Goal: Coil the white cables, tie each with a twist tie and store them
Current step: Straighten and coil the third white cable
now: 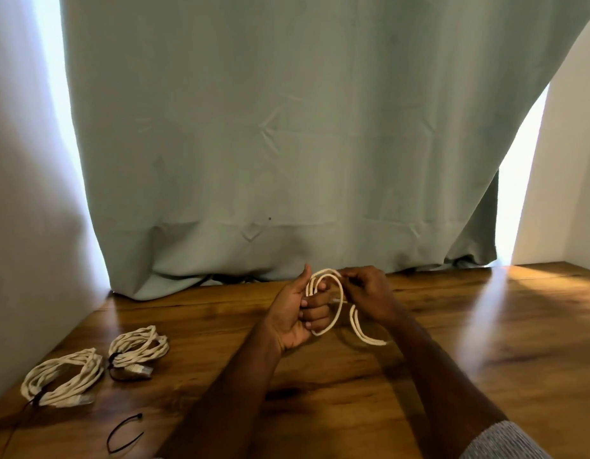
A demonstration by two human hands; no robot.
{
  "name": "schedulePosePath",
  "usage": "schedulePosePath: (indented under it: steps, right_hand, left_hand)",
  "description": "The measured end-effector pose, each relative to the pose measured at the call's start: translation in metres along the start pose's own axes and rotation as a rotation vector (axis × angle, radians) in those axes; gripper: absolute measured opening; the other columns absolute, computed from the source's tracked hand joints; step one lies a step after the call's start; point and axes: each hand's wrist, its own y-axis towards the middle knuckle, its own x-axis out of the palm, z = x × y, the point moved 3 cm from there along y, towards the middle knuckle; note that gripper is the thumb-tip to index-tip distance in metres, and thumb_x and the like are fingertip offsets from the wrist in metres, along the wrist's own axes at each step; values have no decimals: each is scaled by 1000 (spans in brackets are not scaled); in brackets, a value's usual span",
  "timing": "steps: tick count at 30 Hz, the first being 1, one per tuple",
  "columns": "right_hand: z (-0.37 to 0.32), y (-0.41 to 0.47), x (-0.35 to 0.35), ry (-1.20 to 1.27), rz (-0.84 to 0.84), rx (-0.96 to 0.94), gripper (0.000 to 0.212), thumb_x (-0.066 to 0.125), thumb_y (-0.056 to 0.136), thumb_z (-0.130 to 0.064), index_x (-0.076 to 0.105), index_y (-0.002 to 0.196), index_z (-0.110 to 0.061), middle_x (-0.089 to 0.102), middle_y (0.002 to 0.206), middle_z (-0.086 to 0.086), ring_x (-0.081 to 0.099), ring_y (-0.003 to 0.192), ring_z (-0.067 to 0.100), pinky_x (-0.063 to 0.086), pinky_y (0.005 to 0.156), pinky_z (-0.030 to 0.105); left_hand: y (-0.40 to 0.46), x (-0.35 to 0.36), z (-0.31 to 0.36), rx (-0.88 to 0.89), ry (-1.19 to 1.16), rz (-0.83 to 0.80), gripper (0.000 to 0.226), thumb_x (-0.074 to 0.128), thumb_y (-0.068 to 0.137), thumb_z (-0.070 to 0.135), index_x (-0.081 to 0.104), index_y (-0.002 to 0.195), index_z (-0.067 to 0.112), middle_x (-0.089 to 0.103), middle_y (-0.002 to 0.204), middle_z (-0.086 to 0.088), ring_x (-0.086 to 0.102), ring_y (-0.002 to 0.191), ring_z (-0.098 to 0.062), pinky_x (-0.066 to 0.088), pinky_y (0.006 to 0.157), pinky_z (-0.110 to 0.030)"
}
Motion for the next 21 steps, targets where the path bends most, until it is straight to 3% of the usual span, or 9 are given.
schedulePosePath:
  steps: [2, 5, 7, 9, 12, 15, 17, 21]
  right_hand:
    - [0, -3, 3, 124, -169, 160, 14, 66, 92, -9, 79, 94, -11, 77, 78, 2, 70, 67, 12, 54, 64, 28]
    - [-17, -6, 5, 692, -286, 334, 31, 60, 78, -16, 67, 102, 2, 67, 87, 16, 64, 79, 26, 52, 70, 34]
    - [-28, -7, 6, 890, -386, 325, 38, 58, 88, -25, 62, 115, 1, 62, 98, 21, 62, 86, 30, 52, 77, 37]
    - [-32, -8, 9, 741, -395, 295, 32, 59, 99, -30, 64, 113, -2, 61, 89, 17, 59, 73, 22, 50, 68, 33]
    - [-30, -3, 16, 582, -296, 273, 25, 56, 101, -32, 65, 92, -10, 45, 64, 4, 40, 54, 13, 36, 55, 31]
    - [-23, 3, 16, 344, -176, 151, 25, 56, 103, -26, 65, 82, -16, 50, 57, -2, 45, 48, 14, 41, 50, 31]
    - [-19, 4, 17, 240, -99, 104, 20, 57, 103, -23, 66, 86, -17, 56, 55, -3, 51, 44, 13, 44, 48, 29]
    - [-19, 3, 16, 328, 49, 108, 11, 60, 101, -19, 69, 98, -13, 57, 55, 0, 51, 44, 14, 44, 43, 26]
  left_hand:
    - [0, -4, 1, 9, -20, -25, 45, 36, 101, 49, 50, 77, 15, 34, 44, 7, 17, 34, -6, 32, 33, -18]
    - [-1, -5, 0, -1, 3, -53, 43, 40, 100, 50, 45, 71, 18, 34, 42, 7, 17, 33, -6, 27, 34, -17]
    - [-3, -3, 1, 6, 29, -24, 47, 41, 99, 52, 45, 66, 19, 33, 41, 7, 18, 32, -6, 23, 35, -17]
    - [-4, -4, 0, 18, 63, 58, 49, 40, 98, 54, 43, 63, 19, 30, 41, 7, 21, 30, -5, 21, 35, -17]
    - [0, -8, -4, 58, 84, 198, 51, 41, 98, 56, 39, 62, 19, 30, 43, 5, 27, 31, -6, 25, 37, -19]
    - [4, -12, -8, 94, 57, 292, 52, 42, 98, 57, 42, 64, 17, 31, 44, 5, 30, 34, -7, 27, 40, -21]
    - [6, -13, -8, 105, 7, 263, 51, 38, 101, 54, 45, 68, 15, 31, 45, 5, 30, 35, -6, 28, 39, -22]
    - [5, -7, -8, 136, -79, 113, 34, 34, 101, 34, 46, 77, 13, 31, 53, 4, 31, 42, -8, 32, 46, -25]
